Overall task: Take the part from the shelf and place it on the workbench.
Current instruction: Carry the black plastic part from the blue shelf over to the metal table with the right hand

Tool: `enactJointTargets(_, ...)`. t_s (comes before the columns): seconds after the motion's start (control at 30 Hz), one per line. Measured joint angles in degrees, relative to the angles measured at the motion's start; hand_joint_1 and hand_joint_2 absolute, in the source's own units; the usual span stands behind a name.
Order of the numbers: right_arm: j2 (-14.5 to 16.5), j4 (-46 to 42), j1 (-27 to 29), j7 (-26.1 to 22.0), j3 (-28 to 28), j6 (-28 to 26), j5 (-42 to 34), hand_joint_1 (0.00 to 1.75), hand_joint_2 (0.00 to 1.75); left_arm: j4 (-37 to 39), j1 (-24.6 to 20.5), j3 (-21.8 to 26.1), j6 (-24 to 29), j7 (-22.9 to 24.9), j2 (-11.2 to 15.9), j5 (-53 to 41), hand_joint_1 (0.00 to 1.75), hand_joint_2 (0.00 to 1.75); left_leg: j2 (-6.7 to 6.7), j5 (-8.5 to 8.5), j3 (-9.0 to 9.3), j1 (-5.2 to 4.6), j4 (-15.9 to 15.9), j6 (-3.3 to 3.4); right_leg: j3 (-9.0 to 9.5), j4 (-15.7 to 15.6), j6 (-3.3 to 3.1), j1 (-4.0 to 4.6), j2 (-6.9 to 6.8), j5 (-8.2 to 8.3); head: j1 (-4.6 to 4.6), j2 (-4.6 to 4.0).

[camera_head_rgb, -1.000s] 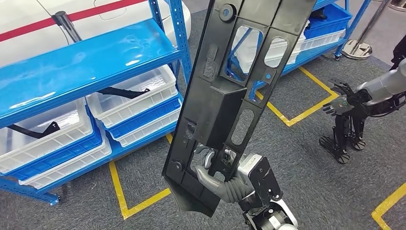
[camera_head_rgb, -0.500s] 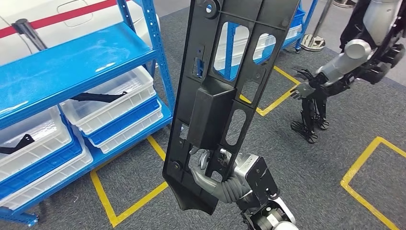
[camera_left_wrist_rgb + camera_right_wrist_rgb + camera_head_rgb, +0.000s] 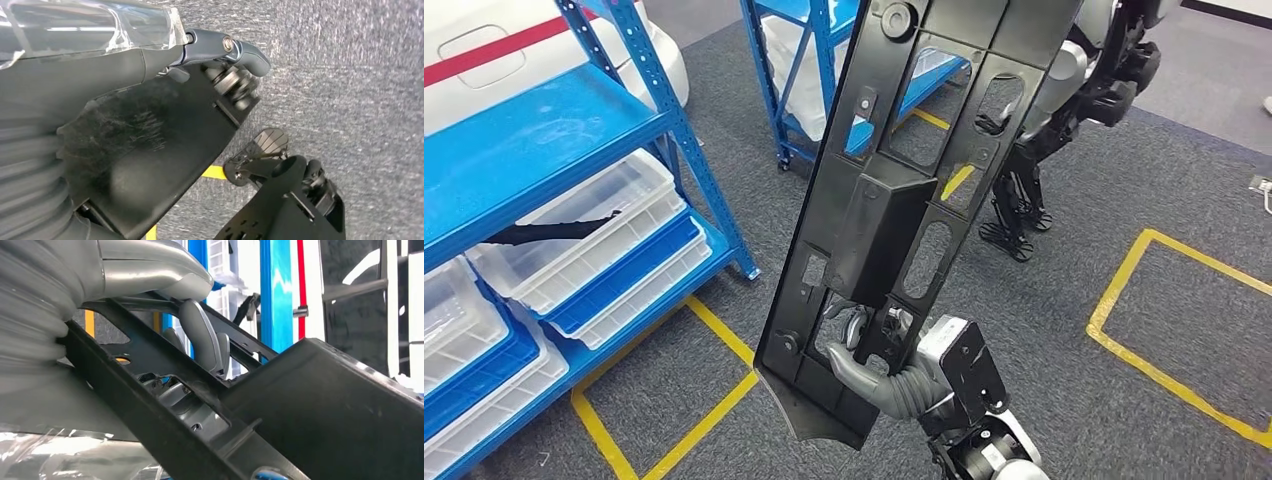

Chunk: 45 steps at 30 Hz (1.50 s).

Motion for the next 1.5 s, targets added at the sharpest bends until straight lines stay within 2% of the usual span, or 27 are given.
enactJointTargets(0.03,0.0,0.0,0.0,0.0,0.0,0.0,-0.1,1.75,1.75,0.0,0.0,0.0,0.0,0.0,0.0,0.0,0.0,1.75,-0.17,0.75,0.47,-0.02,-0.6,0.21,-0.19,0.0,0.05,0.01,0.73,0.23,0.0,0.0)
enactJointTargets(0.07,0.0,0.0,0.0,-0.1,0.0,0.0,-0.1,1.75,1.75,0.0,0.0,0.0,0.0,0.0,0.0,0.0,0.0,1.75,-0.52,2.46,2.06,-0.06,-3.7,0.56,-0.33,0.0,0.13,0.01,1.48,0.45,0.0,0.0)
enactJointTargets(0.17,0.0,0.0,-0.1,-0.3,0.0,-0.1,-0.1,1.75,1.75,0.0,-0.1,0.0,0.0,0.0,0.0,0.0,0.0,1.75,-3.9,7.45,8.16,-0.31,-15.8,1.86,-0.78,-0.1,0.7,-0.06,3.58,1.19,0.0,0.0)
enactJointTargets(0.23,0.0,0.0,-0.1,-0.4,0.0,-0.2,-0.1,1.75,1.75,0.0,-0.1,0.0,0.0,0.0,0.1,0.0,0.0,1.75,-4.77,8.0,9.02,-0.59,-18.2,1.86,-1.32,-0.3,1.41,-0.31,4.84,1.89,-0.01,0.0)
enactJointTargets(0.3,0.0,0.0,-0.1,-0.4,0.0,-0.2,-0.1,1.75,1.75,0.0,-0.1,0.0,0.0,0.0,0.0,0.0,0.0,1.75,-3.52,8.64,8.81,-0.66,-18.7,1.7,-1.76,-0.4,2.11,-0.53,5.48,2.43,-0.02,0.0)
enactJointTargets(0.33,-0.1,0.0,-0.1,-0.5,0.0,-0.2,-0.1,1.75,1.75,0.0,-0.1,0.0,0.0,0.0,0.0,0.0,0.0,1.75,-2.89,9.04,8.76,-0.58,-18.9,1.85,-2.11,0.1,2.3,-0.46,4.62,1.98,0.04,0.0)
enactJointTargets(0.37,-0.1,0.0,-0.1,-0.5,0.0,-0.2,-0.1,1.75,1.75,0.0,-0.1,0.0,0.0,0.0,0.0,0.0,0.0,1.75,-2.19,9.45,8.66,-0.46,-19.2,2.19,-2.82,1.7,2.39,-0.32,3.24,0.72,0.13,0.0)
enactJointTargets(0.43,-0.2,0.0,0.0,-0.6,0.0,-0.2,-0.2,1.75,1.75,0.0,0.0,0.0,0.0,0.0,-0.1,0.0,0.0,1.75,-0.78,9.98,8.21,-0.42,-19.4,2.8,-5.38,8.2,2.57,-0.08,0.32,-3.69,0.29,0.0)
enactJointTargets(0.5,-0.2,0.1,0.2,-0.7,0.1,-0.2,-0.2,1.75,1.75,0.0,0.1,0.0,0.0,0.0,-0.1,0.1,0.0,1.75,0.7,10.3,7.61,-0.45,-19.4,2.96,-7.19,14.2,3.0,-0.08,-0.49,-6.67,0.32,0.0)
enactJointTargets(0.53,-0.2,0.1,0.2,-0.7,0.1,-0.2,-0.2,1.75,1.75,0.0,0.1,0.0,0.0,0.0,-0.1,0.1,0.0,1.75,1.38,10.43,7.37,-0.43,-19.4,2.91,-6.65,14.5,3.22,-0.13,-0.67,-6.59,0.32,0.0)
enactJointTargets(0.57,-0.2,0.2,0.3,-0.7,0.1,-0.2,-0.2,1.75,1.75,0.0,0.1,0.0,0.0,0.0,-0.1,0.1,0.0,1.75,2.06,10.51,7.19,-0.39,-19.3,2.82,-5.06,12.8,3.42,-0.19,-0.97,-5.65,0.33,0.0)
enactJointTargets(0.63,-0.2,0.3,0.3,-0.8,0.1,-0.5,0.1,1.75,1.75,0.0,0.0,0.0,0.0,0.0,-0.1,0.1,0.0,1.75,3.35,10.45,6.91,-0.36,-18.9,2.45,-0.2,5.6,3.73,-0.17,-2.66,-3.08,0.35,0.0)
enactJointTargets(0.67,-0.2,0.3,0.3,-0.8,0.1,-0.7,0.5,1.75,1.75,0.0,0.0,0.0,0.0,0.0,-0.1,0.1,0.0,1.75,3.96,10.3,6.69,-0.51,-18.4,2.15,1.58,2.3,3.51,-0.07,-3.59,-2.29,0.36,0.0)
enactJointTargets(0.73,-0.2,0.2,0.3,-0.7,0.1,-1.4,1.8,1.75,1.75,0.0,0.0,0.0,0.0,0.0,0.0,0.1,0.0,1.75,5.08,10.17,6.3,-0.86,-17.9,1.51,2.64,-0.6,2.65,0.28,-4.43,-1.95,0.29,0.0)
enactJointTargets(0.77,-0.3,0.2,0.4,-0.6,0.1,-1.8,2.5,1.75,1.75,0.0,0.0,0.0,0.1,-0.1,0.0,0.1,0.0,1.75,5.64,10.18,6.19,-0.93,-17.7,1.3,2.37,-0.8,2.02,0.36,-3.92,-1.76,0.21,0.0)
enactJointTargets(0.8,-0.3,0.2,0.5,-0.4,0.1,-2.1,3.4,1.75,1.75,0.0,-0.1,0.0,0.1,-0.1,0.0,0.1,0.0,1.75,5.62,10.08,6.12,-0.78,-17.6,1.05,2.13,-0.7,1.6,0.38,-3.4,-1.56,0.18,0.0)
enactJointTargets(0.87,-0.5,0.0,0.7,0.2,0.0,-2.6,5.0,1.75,1.75,0.0,-0.1,0.0,0.2,-0.2,0.0,0.2,0.0,1.75,3.62,8.16,5.32,-0.34,-15.3,0.49,1.73,-0.8,0.81,0.27,-2.4,-1.11,0.1,0.0)
enactJointTargets(0.93,-0.6,-0.1,0.7,1.0,0.0,-2.8,6.7,1.75,1.75,0.0,0.0,0.0,0.2,-0.2,0.0,0.2,0.0,1.75,0.99,4.17,2.95,-0.02,-9.0,0.01,1.31,-0.8,0.24,0.18,-1.32,-0.7,0.0,0.0)
enactJointTargets(0.97,-0.7,-0.2,0.8,1.4,0.0,-2.9,7.6,1.75,1.75,0.0,0.0,0.0,0.2,-0.2,0.0,0.3,0.0,1.75,0.47,2.37,1.53,0.02,-5.3,-0.08,1.1,-0.8,0.1,0.19,-0.72,-0.54,-0.02,0.0)
enactJointTargets(1.03,-1.0,-0.6,1.3,2.5,0.0,-3.1,9.7,1.75,1.75,0.0,0.1,0.0,0.2,-0.2,0.0,0.4,0.0,1.75,0.04,1.31,0.28,0.02,-1.5,0.02,0.79,-0.8,0.08,0.22,0.65,-0.23,-0.04,0.0)
enactJointTargets(1.1,-1.4,-1.1,1.7,3.4,0.0,-3.1,11.3,1.75,1.75,0.0,0.0,0.0,0.2,-0.2,0.0,0.5,0.0,1.75,-0.72,4.09,2.72,0.0,-5.8,0.54,0.64,-0.8,0.25,0.21,2.1,0.09,-0.04,0.0)
enactJointTargets(1.17,-1.7,-1.8,2.0,4.1,0.0,-3.1,12.4,1.75,1.75,0.0,0.0,0.0,0.2,-0.2,0.0,0.7,0.0,1.75,-3.79,7.36,6.55,-0.01,-13.6,1.32,0.47,-0.9,0.63,0.05,3.37,0.44,-0.03,0.0)
enactJointTargets(1.23,-2.1,-2.5,2.4,5.0,-0.1,-3.0,13.7,1.75,1.75,0.0,0.0,0.0,0.2,-0.1,0.0,0.9,0.0,1.75,-6.37,8.46,8.16,-0.21,-17.5,1.81,-0.04,-1.0,1.37,-0.33,4.51,0.99,-0.04,0.0)
enactJointTargets(1.3,-2.7,-3.3,3.3,6.0,-0.2,-2.9,14.8,1.75,1.75,0.0,0.0,0.0,0.2,0.0,0.1,1.0,0.0,1.75,-5.9,8.81,8.15,-0.52,-18.4,2.19,-0.44,-1.5,2.43,-0.61,5.69,1.73,-0.06,0.0)
enactJointTargets(1.37,-3.5,-4.2,4.2,6.6,-0.4,-2.8,15.5,1.75,1.75,0.0,0.0,0.0,0.1,0.0,0.1,0.9,0.0,1.75,-4.52,9.82,8.45,-0.46,-19.7,2.72,-1.06,-0.8,3.0,-0.42,4.16,1.26,0.04,0.0)
enactJointTargets(1.43,-4.2,-5.0,4.8,7.0,-0.5,-2.7,16.0,1.75,1.75,0.0,0.0,0.0,0.1,0.2,0.0,0.8,0.0,1.75,-2.89,10.69,8.61,-0.45,-20.7,3.16,-3.1,3.9,2.99,-0.02,1.01,-2.04,0.25,0.0)
enactJointTargets(1.5,-4.6,-5.7,5.5,7.3,-0.7,-2.7,16.6,1.75,1.75,0.0,0.2,0.0,0.3,0.4,0.0,0.9,0.0,1.75,-1.15,10.89,8.3,-0.79,-20.8,3.39,-5.48,10.6,3.03,0.14,-0.25,-5.75,0.37,0.0)
